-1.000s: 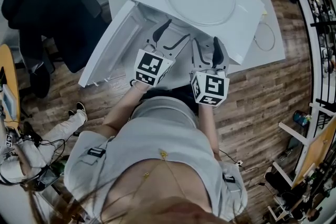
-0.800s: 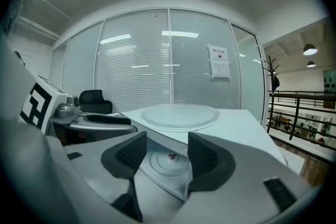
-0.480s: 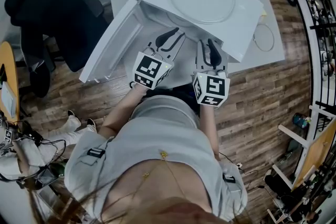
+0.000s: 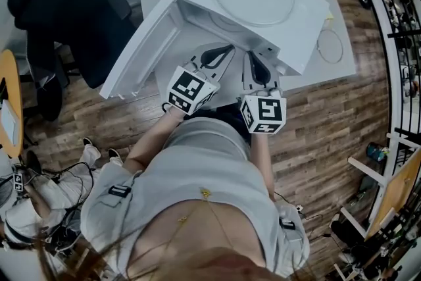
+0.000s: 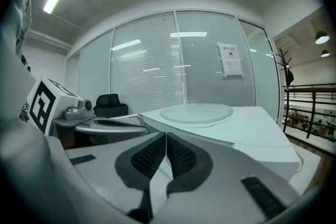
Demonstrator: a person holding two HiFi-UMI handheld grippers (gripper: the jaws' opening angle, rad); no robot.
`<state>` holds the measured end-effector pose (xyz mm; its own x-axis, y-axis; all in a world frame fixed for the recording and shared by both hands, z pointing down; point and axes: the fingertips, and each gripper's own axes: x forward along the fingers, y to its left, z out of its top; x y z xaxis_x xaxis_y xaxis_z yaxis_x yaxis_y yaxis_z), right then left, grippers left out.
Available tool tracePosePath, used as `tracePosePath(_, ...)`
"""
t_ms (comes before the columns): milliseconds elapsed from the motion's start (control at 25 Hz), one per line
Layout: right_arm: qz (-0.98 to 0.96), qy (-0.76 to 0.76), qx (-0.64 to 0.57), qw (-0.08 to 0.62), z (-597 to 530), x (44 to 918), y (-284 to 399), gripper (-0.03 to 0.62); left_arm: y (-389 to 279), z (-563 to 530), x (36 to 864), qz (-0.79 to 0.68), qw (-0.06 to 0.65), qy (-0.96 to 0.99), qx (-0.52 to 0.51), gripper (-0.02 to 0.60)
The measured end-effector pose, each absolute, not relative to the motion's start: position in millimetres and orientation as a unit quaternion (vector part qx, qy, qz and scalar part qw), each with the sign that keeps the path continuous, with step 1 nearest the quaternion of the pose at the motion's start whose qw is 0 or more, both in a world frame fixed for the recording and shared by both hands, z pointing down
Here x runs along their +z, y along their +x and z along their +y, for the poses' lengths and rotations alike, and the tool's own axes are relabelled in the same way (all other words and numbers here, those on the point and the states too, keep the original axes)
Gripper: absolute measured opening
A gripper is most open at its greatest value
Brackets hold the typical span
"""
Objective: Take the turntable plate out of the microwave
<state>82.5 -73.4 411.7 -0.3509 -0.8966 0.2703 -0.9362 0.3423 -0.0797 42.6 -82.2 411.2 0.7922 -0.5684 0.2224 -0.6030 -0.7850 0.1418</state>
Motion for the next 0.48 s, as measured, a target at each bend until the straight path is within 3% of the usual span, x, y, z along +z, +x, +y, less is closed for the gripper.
tracePosePath(480, -0.848, 0.511, 0.137, 0.042, -55.4, 395.8, 67.6, 0.018, 49.0, -59.5, 387.7, -0.283, 0.096, 0.952, 0.066, 0.031)
